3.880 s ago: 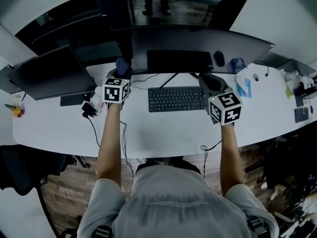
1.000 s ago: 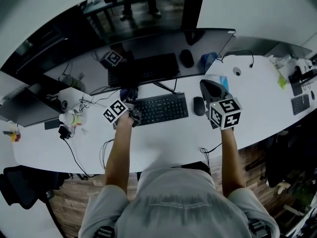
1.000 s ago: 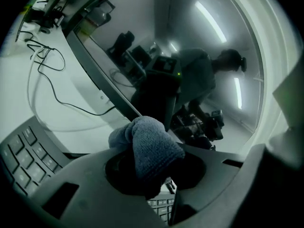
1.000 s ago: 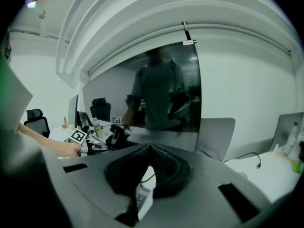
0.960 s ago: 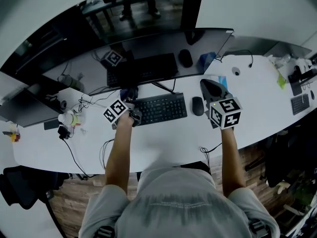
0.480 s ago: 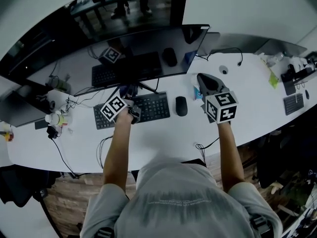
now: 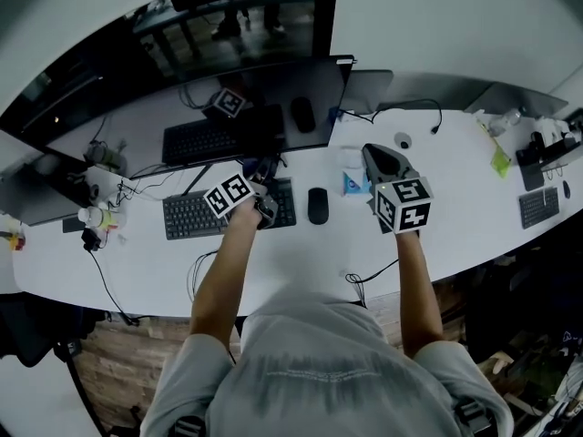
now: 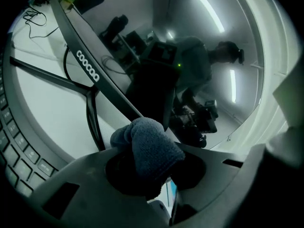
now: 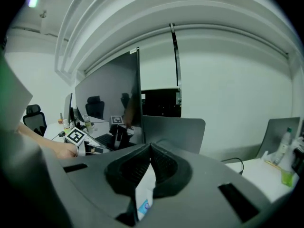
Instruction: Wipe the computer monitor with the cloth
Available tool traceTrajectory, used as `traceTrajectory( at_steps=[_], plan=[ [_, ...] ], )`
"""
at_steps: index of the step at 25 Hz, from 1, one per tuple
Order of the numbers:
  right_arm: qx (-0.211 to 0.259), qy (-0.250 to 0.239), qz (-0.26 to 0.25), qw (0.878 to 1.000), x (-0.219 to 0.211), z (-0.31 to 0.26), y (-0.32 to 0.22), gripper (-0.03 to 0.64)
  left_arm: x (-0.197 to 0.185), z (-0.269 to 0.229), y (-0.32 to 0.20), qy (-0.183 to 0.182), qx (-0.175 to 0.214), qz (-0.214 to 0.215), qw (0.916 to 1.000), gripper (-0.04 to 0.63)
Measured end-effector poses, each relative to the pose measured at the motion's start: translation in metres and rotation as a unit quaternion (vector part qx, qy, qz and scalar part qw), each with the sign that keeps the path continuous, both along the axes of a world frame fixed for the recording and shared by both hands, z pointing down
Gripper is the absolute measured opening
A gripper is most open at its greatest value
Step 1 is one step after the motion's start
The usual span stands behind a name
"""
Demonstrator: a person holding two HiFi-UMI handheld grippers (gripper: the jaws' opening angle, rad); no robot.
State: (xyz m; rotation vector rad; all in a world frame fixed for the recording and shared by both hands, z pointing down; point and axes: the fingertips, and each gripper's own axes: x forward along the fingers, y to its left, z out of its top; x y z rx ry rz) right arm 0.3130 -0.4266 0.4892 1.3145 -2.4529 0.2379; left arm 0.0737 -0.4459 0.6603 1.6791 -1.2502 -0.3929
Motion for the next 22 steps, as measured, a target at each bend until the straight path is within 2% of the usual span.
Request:
traceTrajectory(
  at_steps=[5, 13, 19, 22],
  plan=[
    [0.002, 0.010, 0.011, 1.000, 0.019, 0.006, -0.003, 0.002, 0.031, 0.000, -0.006, -0.004, -0.004, 0.029, 0.9996, 0.081],
    [0.003, 0.017, 0.030, 0.999, 0.052, 0.005, -0.001, 0.002, 0.085, -0.002, -0.018, 0.016, 0.003, 0.060, 0.9981, 0.081],
    [-0.008, 0.012, 0.052, 0.999, 0.070, 0.012, 0.009, 0.002, 0.131, -0.002, -0.027, 0.053, 0.004, 0.074, 0.9959, 0.081],
    [-0.007, 0.017, 0.055, 0.998, 0.079, 0.016, 0.015, 0.002, 0.142, 0.000, -0.032, 0.078, 0.000, 0.050, 0.9957, 0.081]
  ],
)
